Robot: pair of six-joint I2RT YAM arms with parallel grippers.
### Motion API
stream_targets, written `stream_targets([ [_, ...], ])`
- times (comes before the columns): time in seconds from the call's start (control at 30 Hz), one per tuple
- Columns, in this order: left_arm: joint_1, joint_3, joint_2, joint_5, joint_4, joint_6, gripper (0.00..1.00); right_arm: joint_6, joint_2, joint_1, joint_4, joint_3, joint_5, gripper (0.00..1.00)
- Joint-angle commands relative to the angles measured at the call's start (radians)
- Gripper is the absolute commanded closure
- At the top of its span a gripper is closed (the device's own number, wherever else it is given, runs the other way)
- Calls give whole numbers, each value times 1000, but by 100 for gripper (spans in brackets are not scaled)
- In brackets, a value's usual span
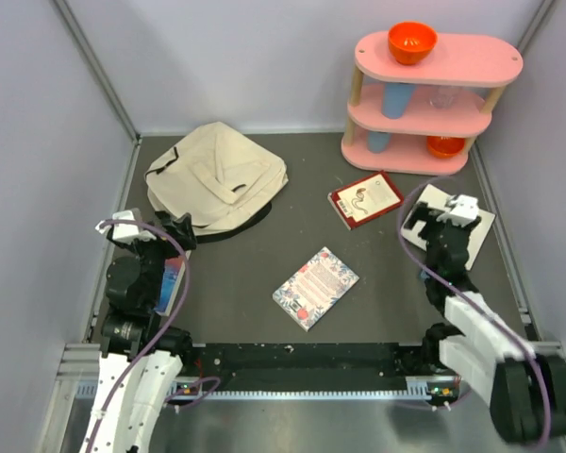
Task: Pack the student bag
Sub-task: Move the book to the center of the board.
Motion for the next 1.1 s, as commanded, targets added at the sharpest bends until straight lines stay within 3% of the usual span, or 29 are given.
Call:
stream_targets([
  [0.0,2,50,-55,-111,-127,-97,1,317,-401,18,-747,268,24,1],
  [0.03,0,62,-63,-107,-127,-105,1,356,-465,16,-883,299,-28,1],
  [0.07,0,73,-70,-83,-146,-108,1,375,-571,16,-903,321,-176,1],
  [0.17,0,100,-75,-117,-235,-209,1,488,-702,19,-814,268,-458,1],
  [0.23,0,113,-75,-222,-335,-364,1,541,-678,19,-757,261,-651,1],
  [0.3,0,93,-83,-125,-337,-273,1,514,-534,39,-895,344,-699,1],
  [0.37,0,82,-83,-89,-349,-223,1,451,-433,82,-1072,445,-646,1],
  [0.43,-1,77,-69,-15,-364,-196,1,380,-329,217,-1145,485,-452,1],
  [0.53,-1,100,-8,-24,-438,-202,1,338,-221,472,-1148,517,-226,1],
  [0.7,2,126,106,-58,-499,-211,1,364,-35,648,-1119,620,-172,1],
  [0.9,2,119,126,-41,-492,-217,1,383,273,897,-1113,800,-76,1],
  [1.07,0,108,77,-50,-481,-222,1,484,416,962,-994,835,-266,1],
])
